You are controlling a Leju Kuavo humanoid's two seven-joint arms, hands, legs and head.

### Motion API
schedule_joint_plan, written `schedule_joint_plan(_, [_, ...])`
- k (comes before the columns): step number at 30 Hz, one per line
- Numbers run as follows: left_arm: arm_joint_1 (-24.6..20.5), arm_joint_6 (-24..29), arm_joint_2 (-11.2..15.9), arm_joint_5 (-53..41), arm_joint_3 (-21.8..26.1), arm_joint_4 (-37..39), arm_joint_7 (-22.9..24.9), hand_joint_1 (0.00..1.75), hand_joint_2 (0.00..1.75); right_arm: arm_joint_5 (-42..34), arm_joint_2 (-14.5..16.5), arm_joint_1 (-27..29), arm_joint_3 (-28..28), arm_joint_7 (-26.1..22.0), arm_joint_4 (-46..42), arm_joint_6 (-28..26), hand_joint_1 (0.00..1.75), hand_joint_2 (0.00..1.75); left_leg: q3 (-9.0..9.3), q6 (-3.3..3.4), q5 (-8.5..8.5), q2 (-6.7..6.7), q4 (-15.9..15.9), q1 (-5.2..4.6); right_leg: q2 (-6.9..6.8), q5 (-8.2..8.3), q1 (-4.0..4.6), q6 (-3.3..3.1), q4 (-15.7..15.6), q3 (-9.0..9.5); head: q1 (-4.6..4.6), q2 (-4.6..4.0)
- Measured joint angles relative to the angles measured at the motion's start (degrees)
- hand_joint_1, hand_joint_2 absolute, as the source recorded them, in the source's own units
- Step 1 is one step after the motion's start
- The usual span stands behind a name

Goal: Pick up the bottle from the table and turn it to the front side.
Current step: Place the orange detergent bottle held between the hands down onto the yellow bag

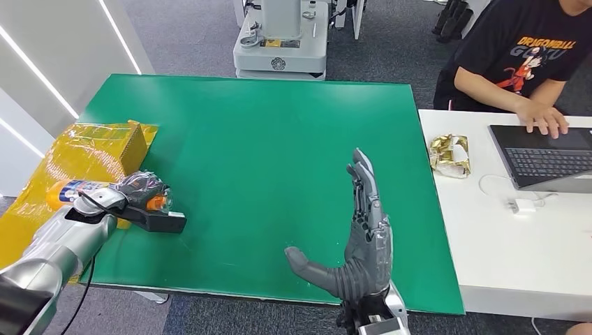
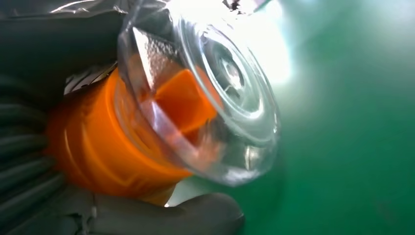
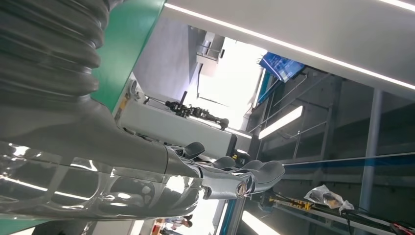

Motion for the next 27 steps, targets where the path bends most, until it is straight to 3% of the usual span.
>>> schedule_joint_plan(7, [0.7, 1.16, -0.13, 1.94, 0.0, 0.01, -0.68, 1.75, 1.75, -0.59, 0.01, -0.08, -0.01, -0.15, 0.42, 0.4, 0.0, 1.75, 0.01, -0.01, 0.01, -0.03, 0.0, 0.0, -0.03, 0.0, 0.0, 0.0, 0.0, 0.02, 0.0, 0.0])
schedule_joint_plan(12, [1.22, 3.17, -1.82, 2.89, 0.0, 0.01, -1.17, 1.75, 1.75, -1.45, 0.16, -0.29, -0.01, -0.35, 0.57, 2.16, 0.0, 1.75, 0.02, -0.03, 0.03, -0.11, 0.0, -0.01, -0.12, 0.0, -0.01, 0.0, 0.0, 0.06, 0.01, 0.0])
schedule_joint_plan(13, [1.35, 3.67, -2.31, 3.12, 0.0, 0.01, -1.16, 1.64, 1.75, -1.48, 0.26, -0.37, -0.01, -0.34, 0.62, 2.44, 0.0, 1.75, 0.02, -0.03, 0.03, -0.13, 0.0, -0.02, -0.14, 0.0, -0.02, 0.0, 0.0, 0.07, 0.01, 0.0])
schedule_joint_plan(16, [1.72, 5.01, -3.83, 3.75, 0.01, 0.01, -0.61, 0.33, 1.75, -1.31, 0.59, -0.56, -0.01, -0.1, 0.68, 3.24, 0.0, 1.75, 0.04, -0.03, 0.03, -0.15, 0.0, -0.03, -0.17, 0.0, -0.02, 0.0, -0.01, 0.1, -0.01, 0.0])
schedule_joint_plan(17, [1.88, 5.43, -4.4, 3.89, 0.01, 0.01, -0.19, 0.0, 1.75, -1.21, 0.67, -0.58, -0.01, 0.0, 0.69, 3.46, 0.0, 1.75, 0.04, -0.03, 0.03, -0.16, 0.0, -0.03, -0.19, 0.0, -0.03, 0.01, -0.01, 0.1, -0.01, 0.0])
schedule_joint_plan(21, [2.21, 5.97, -6.11, 4.04, 0.03, 0.01, 1.28, 0.0, 1.75, -0.88, 0.9, -0.6, -0.01, 0.32, 0.87, 4.04, 0.0, 1.75, 0.09, -0.03, 0.03, -0.18, -0.01, -0.03, -0.24, 0.0, -0.03, 0.01, 0.0, 0.17, 0.0, 0.0])
schedule_joint_plan(27, [2.46, 7.36, -6.34, 4.18, 0.14, -0.01, 1.73, 0.0, 1.75, -0.83, 1.01, -0.61, -0.01, 0.26, 1.37, 4.61, 0.0, 1.75, 0.2, -0.03, 0.03, -0.15, -0.05, -0.03, -0.19, 0.0, -0.03, 0.0, 0.01, 0.24, 0.0, 0.0])
